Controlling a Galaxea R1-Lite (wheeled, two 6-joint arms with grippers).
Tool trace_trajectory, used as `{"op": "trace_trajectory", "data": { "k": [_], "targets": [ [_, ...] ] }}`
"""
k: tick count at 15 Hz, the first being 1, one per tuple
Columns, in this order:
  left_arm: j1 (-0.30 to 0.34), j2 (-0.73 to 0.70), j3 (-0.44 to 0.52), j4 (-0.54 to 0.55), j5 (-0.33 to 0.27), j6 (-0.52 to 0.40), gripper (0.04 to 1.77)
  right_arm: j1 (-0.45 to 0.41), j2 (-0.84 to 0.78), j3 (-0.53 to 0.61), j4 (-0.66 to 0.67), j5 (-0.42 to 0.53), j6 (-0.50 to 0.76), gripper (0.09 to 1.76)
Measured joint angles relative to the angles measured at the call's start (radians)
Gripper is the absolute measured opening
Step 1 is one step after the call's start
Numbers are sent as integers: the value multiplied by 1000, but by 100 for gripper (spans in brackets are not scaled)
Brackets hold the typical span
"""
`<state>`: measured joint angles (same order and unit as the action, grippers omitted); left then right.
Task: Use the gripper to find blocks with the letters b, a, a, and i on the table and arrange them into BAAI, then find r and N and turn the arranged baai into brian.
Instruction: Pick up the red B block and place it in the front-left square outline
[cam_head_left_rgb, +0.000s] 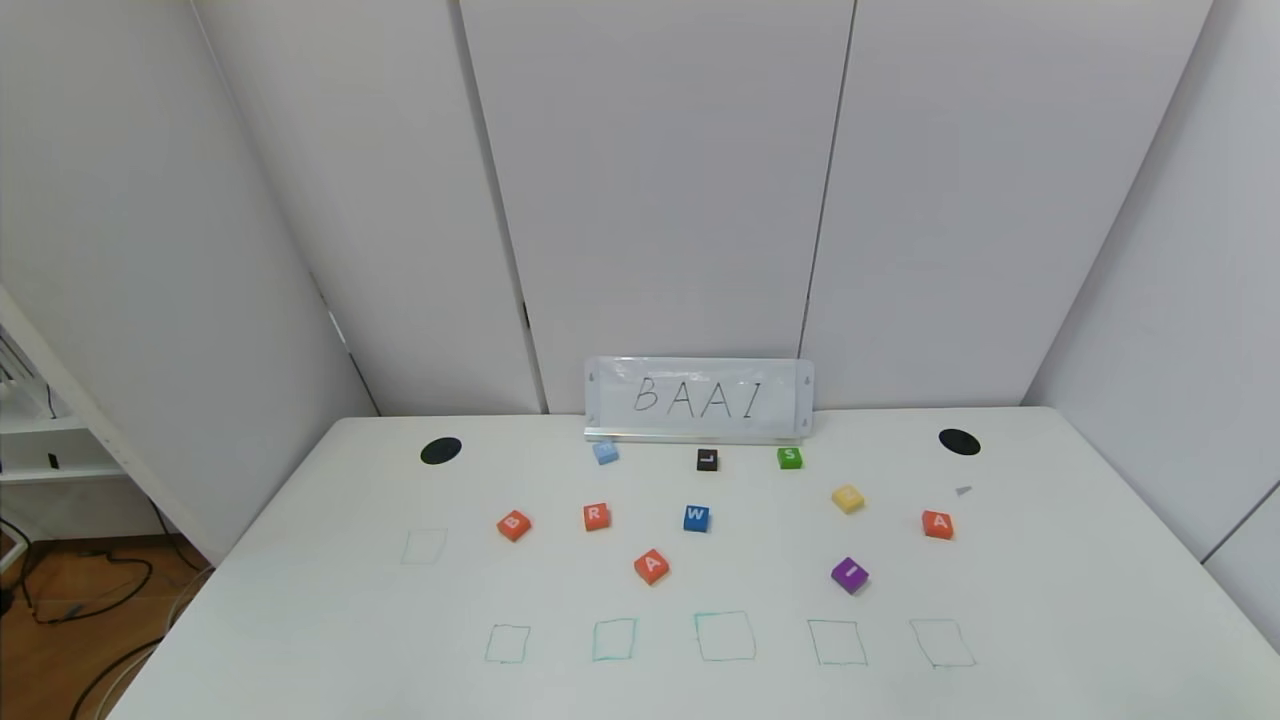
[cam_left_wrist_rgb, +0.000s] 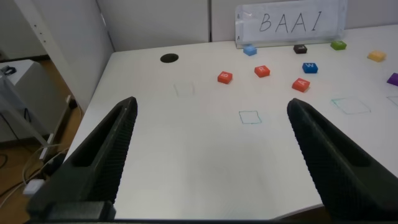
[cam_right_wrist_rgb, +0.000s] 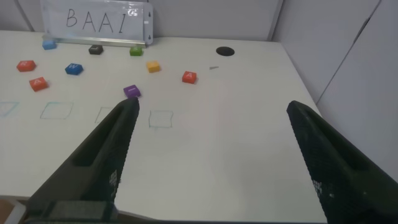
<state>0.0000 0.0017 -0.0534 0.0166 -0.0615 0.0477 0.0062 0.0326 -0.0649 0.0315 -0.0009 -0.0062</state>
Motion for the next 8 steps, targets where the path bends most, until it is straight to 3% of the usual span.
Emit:
{"op": "trace_trajectory", "data": {
  "k": [4,8],
  "targets": [
    [0,56,-65,-3,-31,0,172,5,83,-31,0,9,-37,171],
    [-1,202,-159,-17,-33,0,172,23,220,-109,-2,10,-51,171]
  ]
}}
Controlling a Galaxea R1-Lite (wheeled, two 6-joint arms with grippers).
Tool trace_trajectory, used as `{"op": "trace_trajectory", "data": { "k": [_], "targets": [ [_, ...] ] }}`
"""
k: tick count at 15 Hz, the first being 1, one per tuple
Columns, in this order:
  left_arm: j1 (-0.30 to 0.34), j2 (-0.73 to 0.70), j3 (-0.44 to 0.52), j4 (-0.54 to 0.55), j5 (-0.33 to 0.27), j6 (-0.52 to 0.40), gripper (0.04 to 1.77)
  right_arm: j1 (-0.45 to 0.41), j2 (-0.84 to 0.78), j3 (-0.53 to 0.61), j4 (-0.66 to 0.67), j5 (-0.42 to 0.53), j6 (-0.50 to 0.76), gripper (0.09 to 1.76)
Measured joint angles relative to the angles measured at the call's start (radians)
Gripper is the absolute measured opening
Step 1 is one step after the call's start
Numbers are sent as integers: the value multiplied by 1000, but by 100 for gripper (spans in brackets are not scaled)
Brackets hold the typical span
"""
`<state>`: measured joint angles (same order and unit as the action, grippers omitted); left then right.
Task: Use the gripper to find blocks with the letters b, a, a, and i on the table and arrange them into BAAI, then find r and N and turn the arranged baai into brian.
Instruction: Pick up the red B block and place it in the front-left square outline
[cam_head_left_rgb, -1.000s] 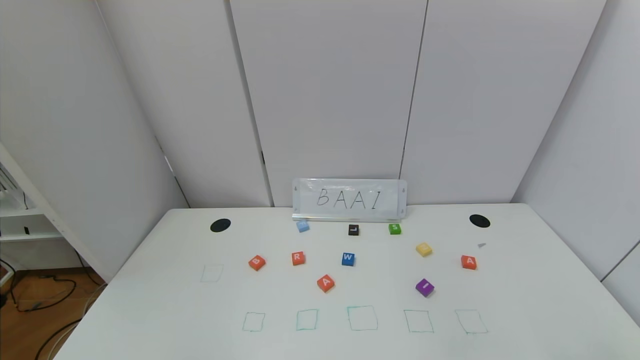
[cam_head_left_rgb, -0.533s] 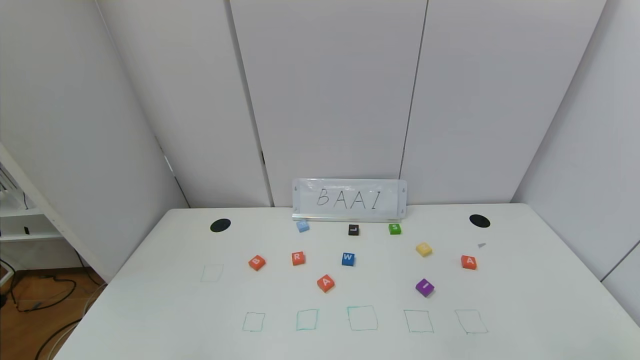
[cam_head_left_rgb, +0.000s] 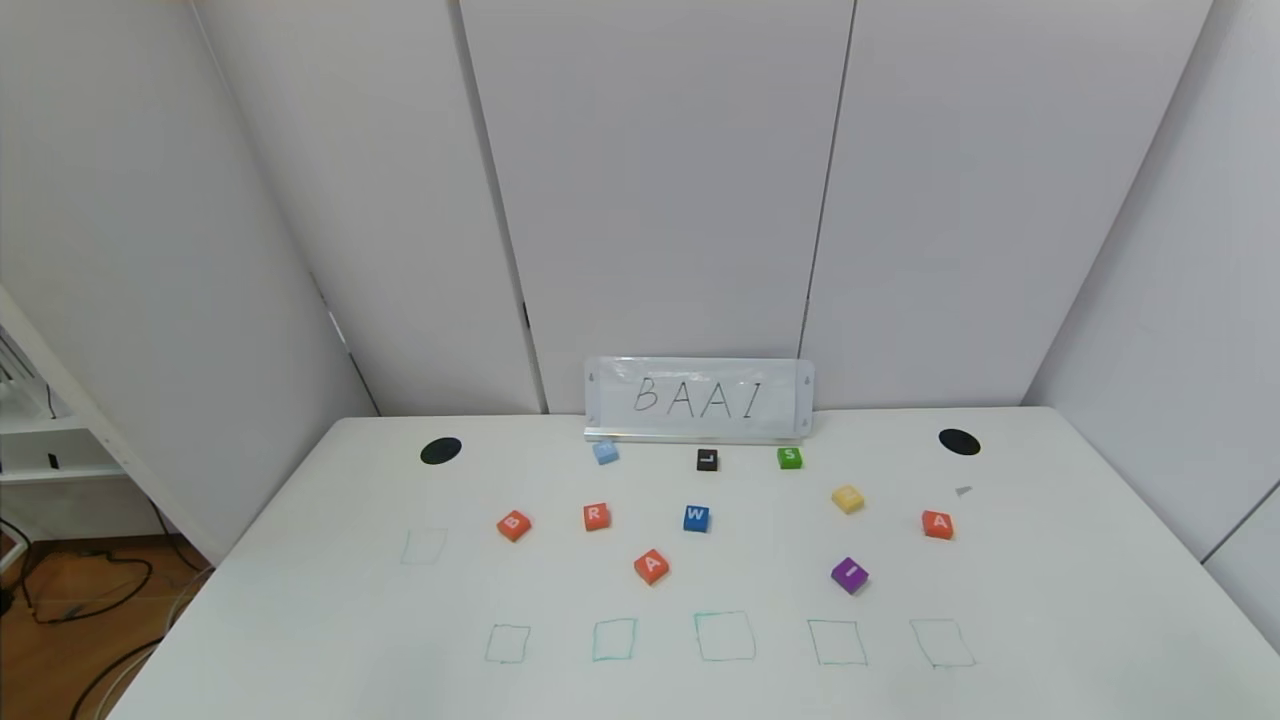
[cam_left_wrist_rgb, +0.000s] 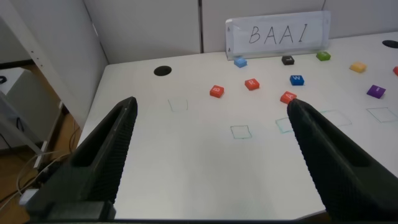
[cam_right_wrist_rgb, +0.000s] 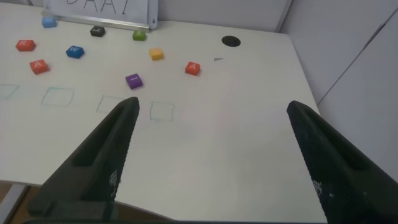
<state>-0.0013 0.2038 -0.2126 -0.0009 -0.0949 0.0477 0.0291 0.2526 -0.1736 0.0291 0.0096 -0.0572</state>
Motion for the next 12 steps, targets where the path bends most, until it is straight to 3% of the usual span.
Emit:
{"op": "trace_trajectory", "data": {
  "k": [5,12],
  "targets": [
    [0,222,-117,-17,0,-1,172,19,211,-79,-8,-4,6,171],
    [0,534,-194,-178,0,-4,172,22,511,-263,-25,-7,54,171]
  ]
}}
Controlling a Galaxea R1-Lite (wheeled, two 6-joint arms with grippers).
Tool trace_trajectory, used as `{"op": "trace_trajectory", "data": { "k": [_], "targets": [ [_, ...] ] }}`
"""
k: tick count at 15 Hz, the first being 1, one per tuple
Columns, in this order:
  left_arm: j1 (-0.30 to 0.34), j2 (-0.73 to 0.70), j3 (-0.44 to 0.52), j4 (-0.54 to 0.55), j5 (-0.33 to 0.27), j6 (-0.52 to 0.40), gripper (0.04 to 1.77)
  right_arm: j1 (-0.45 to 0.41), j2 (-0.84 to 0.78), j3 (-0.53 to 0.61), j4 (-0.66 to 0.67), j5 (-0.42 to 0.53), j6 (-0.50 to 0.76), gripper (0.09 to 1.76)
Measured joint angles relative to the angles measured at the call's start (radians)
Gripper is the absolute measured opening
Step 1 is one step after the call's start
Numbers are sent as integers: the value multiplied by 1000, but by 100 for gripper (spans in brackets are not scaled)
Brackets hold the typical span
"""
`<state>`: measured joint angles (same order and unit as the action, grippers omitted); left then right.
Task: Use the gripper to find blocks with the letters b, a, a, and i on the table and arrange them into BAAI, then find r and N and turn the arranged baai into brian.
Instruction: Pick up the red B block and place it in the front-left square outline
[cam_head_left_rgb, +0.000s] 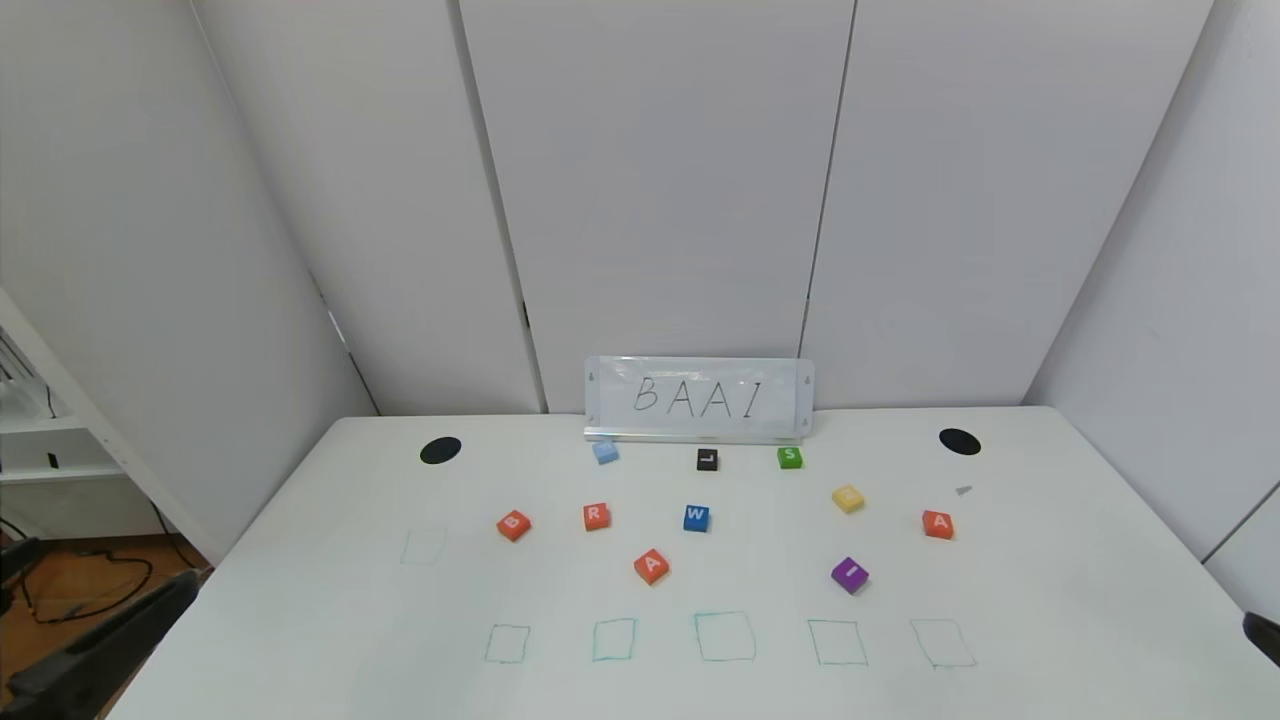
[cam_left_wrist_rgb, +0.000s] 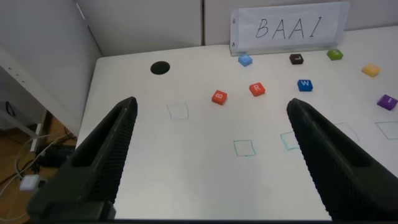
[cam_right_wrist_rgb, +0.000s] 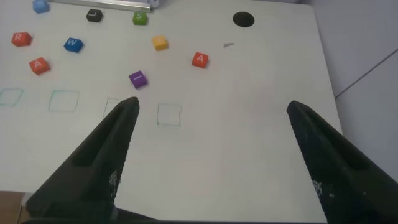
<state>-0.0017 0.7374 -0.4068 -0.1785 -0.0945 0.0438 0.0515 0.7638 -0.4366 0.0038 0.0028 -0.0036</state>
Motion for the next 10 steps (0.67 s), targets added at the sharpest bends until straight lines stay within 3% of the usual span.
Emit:
{"op": "trace_trajectory", "data": {
  "k": [5,10],
  "targets": [
    [1,212,-63,-46,3,-7,172,-9,280,-97,-113,0,4,171],
    [1,425,-144,-48,5,-9,172,-5,531,-202,-119,1,-26,171]
  ]
}}
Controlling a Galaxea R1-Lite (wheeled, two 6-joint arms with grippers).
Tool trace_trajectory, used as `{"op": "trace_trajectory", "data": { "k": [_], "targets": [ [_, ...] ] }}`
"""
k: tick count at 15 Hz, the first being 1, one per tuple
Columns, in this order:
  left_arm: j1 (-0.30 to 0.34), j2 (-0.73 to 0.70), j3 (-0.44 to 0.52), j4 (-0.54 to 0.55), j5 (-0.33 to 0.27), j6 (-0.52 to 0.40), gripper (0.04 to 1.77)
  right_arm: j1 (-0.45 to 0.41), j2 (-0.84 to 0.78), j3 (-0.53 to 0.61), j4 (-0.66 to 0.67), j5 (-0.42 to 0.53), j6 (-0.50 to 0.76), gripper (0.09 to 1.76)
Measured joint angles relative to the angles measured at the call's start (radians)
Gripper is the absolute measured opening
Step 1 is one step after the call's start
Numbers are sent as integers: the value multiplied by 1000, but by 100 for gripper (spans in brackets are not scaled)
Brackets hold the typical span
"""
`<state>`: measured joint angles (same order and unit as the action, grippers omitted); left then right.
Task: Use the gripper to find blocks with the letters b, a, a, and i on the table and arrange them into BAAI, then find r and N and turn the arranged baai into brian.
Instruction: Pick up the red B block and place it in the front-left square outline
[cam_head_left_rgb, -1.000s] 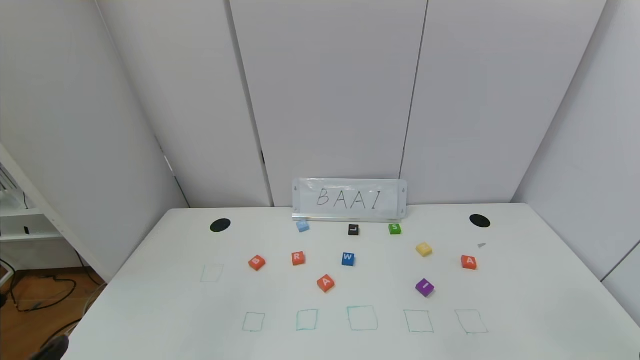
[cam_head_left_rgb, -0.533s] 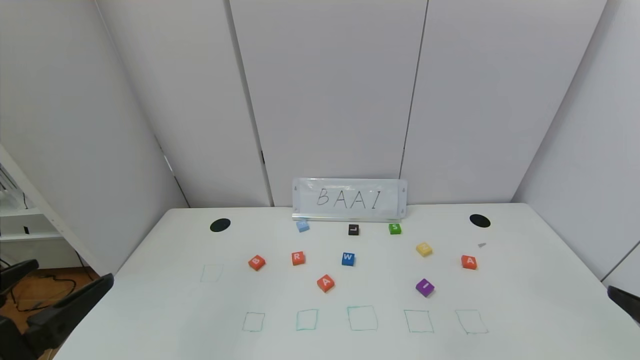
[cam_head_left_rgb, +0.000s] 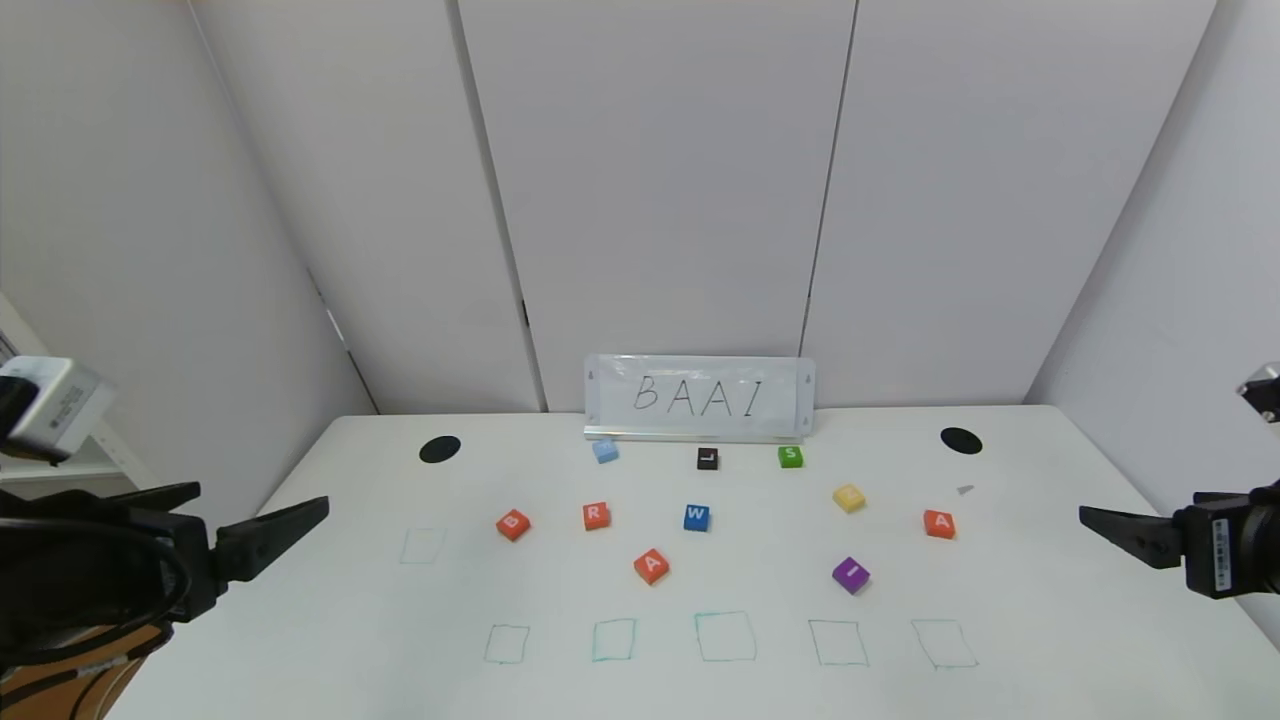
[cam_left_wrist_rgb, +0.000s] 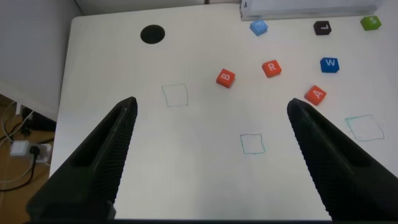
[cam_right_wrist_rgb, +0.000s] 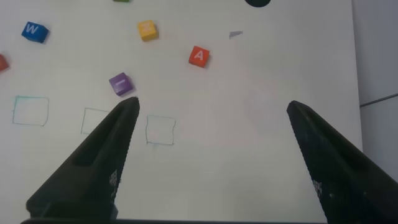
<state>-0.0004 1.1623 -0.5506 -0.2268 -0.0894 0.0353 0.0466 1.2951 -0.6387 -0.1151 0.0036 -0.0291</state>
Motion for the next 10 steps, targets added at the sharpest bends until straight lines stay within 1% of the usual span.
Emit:
{"op": "trace_trajectory", "data": {
  "k": [2,7,10],
  "targets": [
    [-1,81,-37,1,0,-1,172,0,73,-69,22,-2,-9,171],
    [-5,223,-133,18,11,-2,172,5,157,-282,246,2,-4,171],
    [-12,272,-154,20,41,-2,172,-1,176,-322,256,-1,-2,171]
  ]
}}
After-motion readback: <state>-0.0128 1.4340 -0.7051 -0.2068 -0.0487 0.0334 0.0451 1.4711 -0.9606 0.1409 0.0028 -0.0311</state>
